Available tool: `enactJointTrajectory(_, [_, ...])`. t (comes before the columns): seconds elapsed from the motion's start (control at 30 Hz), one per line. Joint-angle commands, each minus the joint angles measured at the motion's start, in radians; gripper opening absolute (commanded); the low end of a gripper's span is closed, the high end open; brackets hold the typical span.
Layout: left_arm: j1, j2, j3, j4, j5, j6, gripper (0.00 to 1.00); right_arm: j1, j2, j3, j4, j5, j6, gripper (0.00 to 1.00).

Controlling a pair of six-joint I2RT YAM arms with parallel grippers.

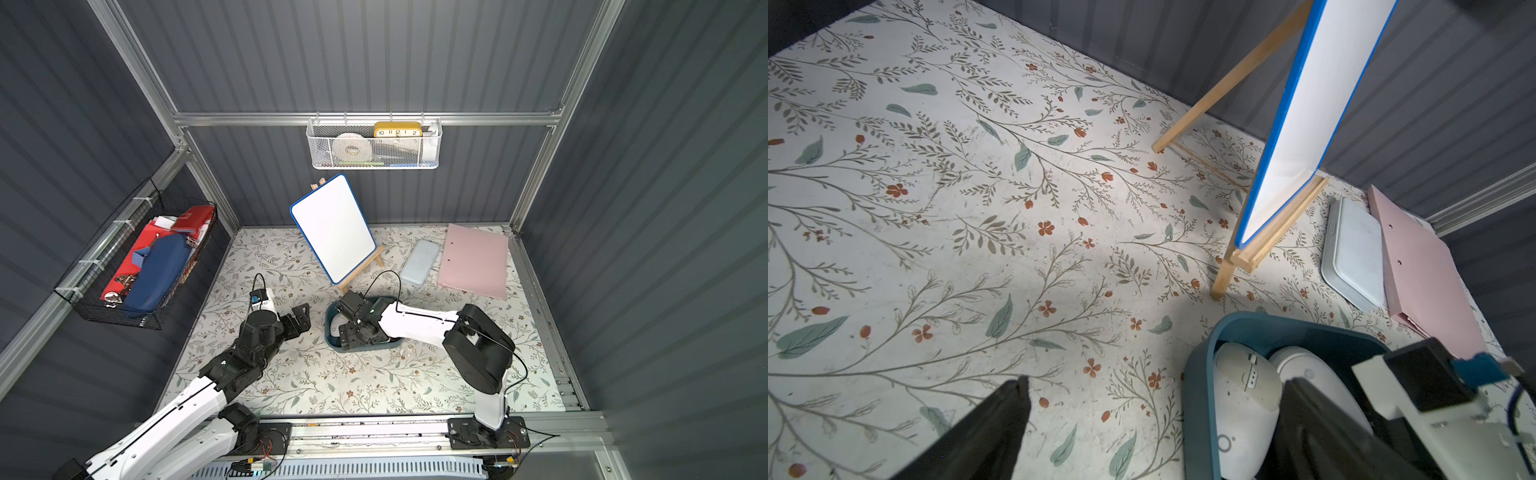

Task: Take out the mouse from the storage box
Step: Pick up the mouse from the storage box.

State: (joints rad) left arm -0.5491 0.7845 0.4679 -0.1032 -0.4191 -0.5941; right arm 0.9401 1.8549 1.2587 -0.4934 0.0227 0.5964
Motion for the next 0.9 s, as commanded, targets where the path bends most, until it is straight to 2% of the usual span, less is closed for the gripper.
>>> enactJointTrajectory(0.0, [0.004,0.004,-0.009,0.027,0.015,0.02,0.99,-0.012,0.029,0.019,0.02,-0.008,-0.008,0.89])
enactJointTrajectory(0.2, [0.004,0.009,-0.011,0.03,0.017,0.02,0.99,-0.012,0.064,0.053,0.026,-0.039,-0.035,0.84])
enactJointTrajectory(0.37, [0.004,0.012,-0.009,0.03,0.015,0.019,0.99,-0.011,0.054,0.055,0.025,-0.053,-0.038,0.71])
enactJointTrajectory(0.6, [0.004,0.029,-0.005,0.032,0.015,0.019,0.99,-0.007,0.01,0.021,0.033,-0.031,-0.028,0.58])
enactJointTrajectory(0.87, [0.005,0.033,-0.003,0.03,0.01,0.019,0.99,0.005,-0.032,0.003,0.033,-0.013,-0.028,0.52])
